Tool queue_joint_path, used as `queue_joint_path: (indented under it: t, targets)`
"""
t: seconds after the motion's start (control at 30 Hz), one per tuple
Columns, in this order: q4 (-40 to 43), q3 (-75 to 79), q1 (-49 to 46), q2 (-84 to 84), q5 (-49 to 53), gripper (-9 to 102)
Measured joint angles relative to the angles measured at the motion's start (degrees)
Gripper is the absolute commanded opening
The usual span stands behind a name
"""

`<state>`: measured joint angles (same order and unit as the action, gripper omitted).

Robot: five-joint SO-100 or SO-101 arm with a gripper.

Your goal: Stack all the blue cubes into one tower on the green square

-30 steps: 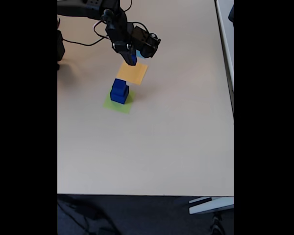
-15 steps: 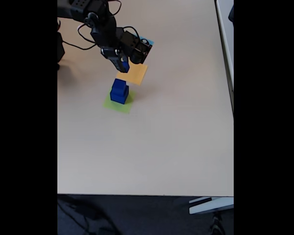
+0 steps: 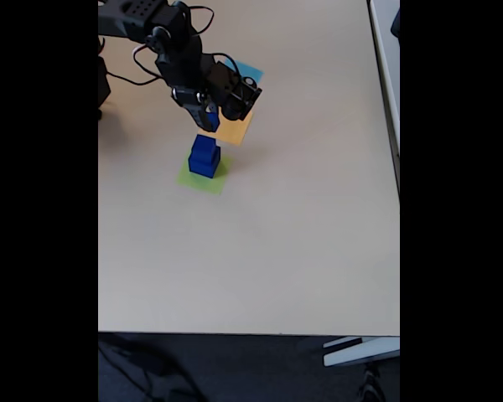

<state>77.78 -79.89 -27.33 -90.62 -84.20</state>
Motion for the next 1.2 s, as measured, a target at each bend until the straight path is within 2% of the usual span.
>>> queue_joint_path:
  t: [1.2]
  targets:
    - [4.13,3.08,-1.23,5.71,5.1,0]
